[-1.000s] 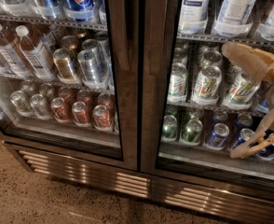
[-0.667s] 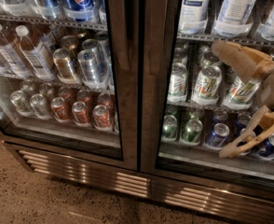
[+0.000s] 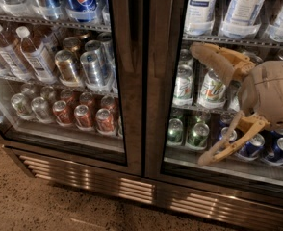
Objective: Open right fridge door
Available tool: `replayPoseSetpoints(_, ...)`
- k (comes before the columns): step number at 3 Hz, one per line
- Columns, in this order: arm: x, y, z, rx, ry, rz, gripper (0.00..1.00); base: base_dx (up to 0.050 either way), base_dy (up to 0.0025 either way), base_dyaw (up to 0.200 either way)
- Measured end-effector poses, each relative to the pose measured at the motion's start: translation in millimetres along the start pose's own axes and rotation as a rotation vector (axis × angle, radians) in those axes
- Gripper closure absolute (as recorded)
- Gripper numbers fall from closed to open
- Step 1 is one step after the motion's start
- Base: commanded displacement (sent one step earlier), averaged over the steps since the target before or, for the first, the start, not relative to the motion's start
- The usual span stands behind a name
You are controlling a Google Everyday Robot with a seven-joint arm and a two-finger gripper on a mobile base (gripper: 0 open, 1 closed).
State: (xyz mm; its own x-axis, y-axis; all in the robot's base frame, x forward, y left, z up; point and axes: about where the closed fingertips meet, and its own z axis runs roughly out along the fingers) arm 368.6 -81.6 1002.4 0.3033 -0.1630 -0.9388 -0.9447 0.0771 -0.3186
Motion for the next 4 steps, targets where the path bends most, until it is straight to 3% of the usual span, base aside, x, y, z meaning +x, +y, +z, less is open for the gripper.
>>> replayPoseSetpoints(2, -1.8, 0.0, 2.0, 0.02, -0.011, -0.001, 0.0, 0.0, 0.0, 0.0)
replayPoseSetpoints(3, -2.6, -0.6, 0.3, 0.113, -0.037, -0.008, 0.0, 0.0, 0.0, 0.0)
replayPoseSetpoints(4, -2.7, -1.4, -2.8, 0.173, -0.04, -0.02, 0.0, 0.0, 0.0, 0.0)
